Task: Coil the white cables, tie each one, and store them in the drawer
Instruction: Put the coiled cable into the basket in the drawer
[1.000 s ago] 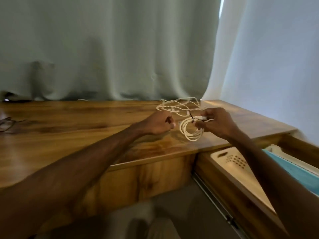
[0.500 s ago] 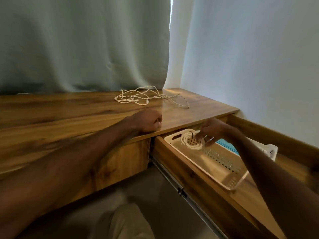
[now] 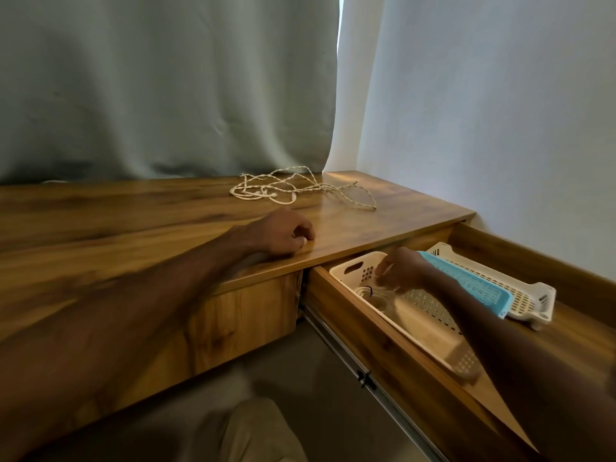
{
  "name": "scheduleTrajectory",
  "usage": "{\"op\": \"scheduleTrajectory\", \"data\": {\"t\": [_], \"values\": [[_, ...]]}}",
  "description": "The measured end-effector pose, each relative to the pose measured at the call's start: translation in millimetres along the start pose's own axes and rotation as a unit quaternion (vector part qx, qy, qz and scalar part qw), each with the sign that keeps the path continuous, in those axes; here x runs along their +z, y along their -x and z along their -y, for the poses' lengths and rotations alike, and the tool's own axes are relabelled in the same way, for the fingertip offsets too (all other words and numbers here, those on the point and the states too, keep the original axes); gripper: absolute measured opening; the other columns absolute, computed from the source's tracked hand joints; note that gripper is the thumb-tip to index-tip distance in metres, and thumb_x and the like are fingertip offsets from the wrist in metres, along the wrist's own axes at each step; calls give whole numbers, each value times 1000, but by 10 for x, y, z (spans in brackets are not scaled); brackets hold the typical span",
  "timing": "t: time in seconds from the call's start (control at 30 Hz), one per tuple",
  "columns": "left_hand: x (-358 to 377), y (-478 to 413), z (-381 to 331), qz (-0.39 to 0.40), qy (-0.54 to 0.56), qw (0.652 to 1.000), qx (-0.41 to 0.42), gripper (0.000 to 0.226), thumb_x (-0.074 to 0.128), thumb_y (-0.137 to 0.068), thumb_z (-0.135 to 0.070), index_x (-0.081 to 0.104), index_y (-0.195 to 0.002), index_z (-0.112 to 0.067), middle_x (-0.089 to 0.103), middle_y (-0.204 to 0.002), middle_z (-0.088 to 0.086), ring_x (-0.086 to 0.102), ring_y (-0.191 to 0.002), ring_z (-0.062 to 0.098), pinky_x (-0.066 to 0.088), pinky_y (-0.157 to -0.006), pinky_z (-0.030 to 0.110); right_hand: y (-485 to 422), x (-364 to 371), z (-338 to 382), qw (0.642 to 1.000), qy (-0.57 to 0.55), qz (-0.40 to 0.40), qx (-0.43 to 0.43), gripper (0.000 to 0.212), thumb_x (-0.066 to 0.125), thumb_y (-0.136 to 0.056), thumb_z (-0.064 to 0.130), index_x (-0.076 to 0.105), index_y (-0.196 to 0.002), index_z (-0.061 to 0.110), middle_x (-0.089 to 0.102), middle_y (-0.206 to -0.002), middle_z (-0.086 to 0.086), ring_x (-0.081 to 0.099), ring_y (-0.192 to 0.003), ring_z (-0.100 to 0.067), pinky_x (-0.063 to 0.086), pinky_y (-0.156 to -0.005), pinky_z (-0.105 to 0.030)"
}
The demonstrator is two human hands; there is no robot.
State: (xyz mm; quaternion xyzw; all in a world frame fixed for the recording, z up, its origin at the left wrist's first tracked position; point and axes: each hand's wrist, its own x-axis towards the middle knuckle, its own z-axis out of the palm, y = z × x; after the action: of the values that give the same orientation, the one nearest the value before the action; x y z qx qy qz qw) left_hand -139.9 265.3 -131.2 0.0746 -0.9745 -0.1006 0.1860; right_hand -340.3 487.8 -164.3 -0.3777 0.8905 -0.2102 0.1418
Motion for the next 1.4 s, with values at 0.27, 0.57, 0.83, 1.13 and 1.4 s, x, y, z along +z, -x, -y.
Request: {"op": "scheduleTrajectory", "data": {"t": [0.27,0.57,0.83,1.13,1.4], "values": [[-113,-24,277,19,-6,1000,-21,24,68,-88,-10,78,-105,-23,71,-101,-14,64,-90,2,55,-82,28,-116,-99,422,995,21,-37,-86,8,73,-91,15,74,-94,8,74,-89,-9,74,-78,-19,60,-62,-25],[-251,206,899,-31,-17,997,-70,20,62,-93,-18,70,-111,-24,69,-106,-8,60,-91,3,53,-82,29,-75,-265,946,988,52,18,-145,13,74,-86,14,77,-80,3,77,-68,-4,71,-57,-12,56,-56,-22],[-371,459,1480,-90,-41,988,-118,13,60,-97,-22,68,-108,-21,64,-106,-6,57,-96,11,51,-87,35,-657,139,1770,960,19,-59,-273,9,74,-84,14,80,-77,12,77,-75,-1,73,-74,-18,63,-70,-36],[-407,420,1667,-136,-6,976,-172,11,59,-97,-17,69,-102,-17,62,-103,-4,53,-98,10,44,-82,28,-1732,662,2212,918,-30,-321,-230,6,69,-87,23,70,-90,18,72,-93,-4,65,-88,-25,53,-73,-38],[-370,388,1759,-159,2,973,-168,8,59,-94,-18,66,-96,-22,60,-101,-6,52,-100,10,46,-87,30,-2415,716,2422,951,148,-244,-120,43,58,-99,38,56,-129,6,55,-137,-21,48,-131,-39,40,-106,-48]]}}
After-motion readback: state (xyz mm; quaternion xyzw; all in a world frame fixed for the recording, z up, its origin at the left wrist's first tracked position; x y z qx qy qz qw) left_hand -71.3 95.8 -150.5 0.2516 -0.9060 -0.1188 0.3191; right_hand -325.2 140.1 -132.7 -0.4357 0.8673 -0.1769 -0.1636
